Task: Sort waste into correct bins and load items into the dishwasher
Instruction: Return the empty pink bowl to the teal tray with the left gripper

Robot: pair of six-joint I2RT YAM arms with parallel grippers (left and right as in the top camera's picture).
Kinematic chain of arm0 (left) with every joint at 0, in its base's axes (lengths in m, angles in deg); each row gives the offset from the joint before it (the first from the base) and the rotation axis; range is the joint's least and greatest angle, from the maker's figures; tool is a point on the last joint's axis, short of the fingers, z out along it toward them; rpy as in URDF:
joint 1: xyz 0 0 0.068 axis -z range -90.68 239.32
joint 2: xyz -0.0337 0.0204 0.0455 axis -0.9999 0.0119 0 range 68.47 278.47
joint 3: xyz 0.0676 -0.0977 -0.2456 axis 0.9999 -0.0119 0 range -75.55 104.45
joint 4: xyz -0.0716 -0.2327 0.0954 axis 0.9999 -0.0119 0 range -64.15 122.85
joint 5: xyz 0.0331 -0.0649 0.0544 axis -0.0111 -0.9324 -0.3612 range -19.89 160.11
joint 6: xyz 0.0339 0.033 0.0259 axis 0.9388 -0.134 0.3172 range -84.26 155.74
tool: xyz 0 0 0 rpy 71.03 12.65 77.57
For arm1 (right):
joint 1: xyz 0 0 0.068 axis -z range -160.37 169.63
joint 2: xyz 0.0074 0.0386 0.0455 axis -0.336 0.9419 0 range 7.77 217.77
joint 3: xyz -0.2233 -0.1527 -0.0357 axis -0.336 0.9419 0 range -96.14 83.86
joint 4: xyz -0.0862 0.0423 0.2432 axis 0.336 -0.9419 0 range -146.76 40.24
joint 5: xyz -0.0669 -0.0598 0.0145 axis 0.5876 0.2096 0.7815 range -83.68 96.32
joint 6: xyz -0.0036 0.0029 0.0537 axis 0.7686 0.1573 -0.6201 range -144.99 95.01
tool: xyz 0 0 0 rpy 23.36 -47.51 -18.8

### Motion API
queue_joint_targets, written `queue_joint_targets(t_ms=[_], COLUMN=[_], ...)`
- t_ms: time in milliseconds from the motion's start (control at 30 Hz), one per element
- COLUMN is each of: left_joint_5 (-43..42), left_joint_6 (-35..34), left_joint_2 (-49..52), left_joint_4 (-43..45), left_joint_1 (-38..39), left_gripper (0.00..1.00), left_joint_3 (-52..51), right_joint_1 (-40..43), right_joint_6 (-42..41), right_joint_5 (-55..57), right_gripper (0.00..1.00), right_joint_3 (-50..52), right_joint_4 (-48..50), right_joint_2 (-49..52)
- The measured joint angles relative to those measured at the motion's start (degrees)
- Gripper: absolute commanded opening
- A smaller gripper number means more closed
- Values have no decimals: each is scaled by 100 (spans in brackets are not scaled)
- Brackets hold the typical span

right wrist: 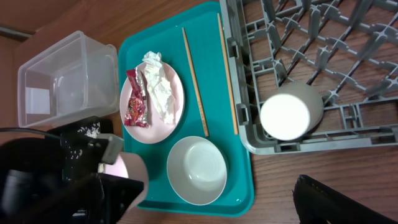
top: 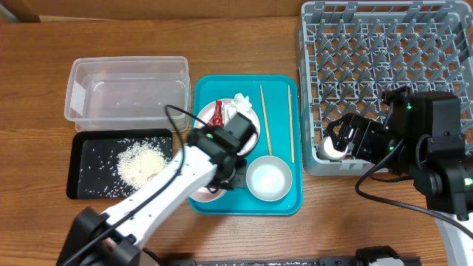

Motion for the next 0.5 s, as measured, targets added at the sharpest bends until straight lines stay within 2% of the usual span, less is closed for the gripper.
queue_joint_targets(t_ms=[67, 133, 200, 267, 367, 500], left_joint_5=[96, 179, 205, 227, 232, 387], left_joint_6=[-212, -363, -448, -511, -544, -446], left_joint_2=[127, 227, 254, 254, 254, 254], left_joint_4=[55, 138, 160, 149, 24, -33], left_joint_1=[133, 173, 170, 133, 68, -31], left_gripper=[24, 37, 38, 46, 49, 66], left_joint_3=[0, 0, 0, 7, 122, 595], right_joint_1=[-2, 0, -2, 0, -2, 0], right_joint_6=[0, 0, 0, 4, 46, 94], right_joint_5=[0, -2, -2, 0, -2, -2], right_gripper=[99, 99, 99, 99, 99, 99], right_joint_3=[0, 0, 0, 0, 0, 0], right_joint_4=[-7, -2, -7, -11, -13, -13], right_joint_2=[0, 0, 0, 0, 0, 0])
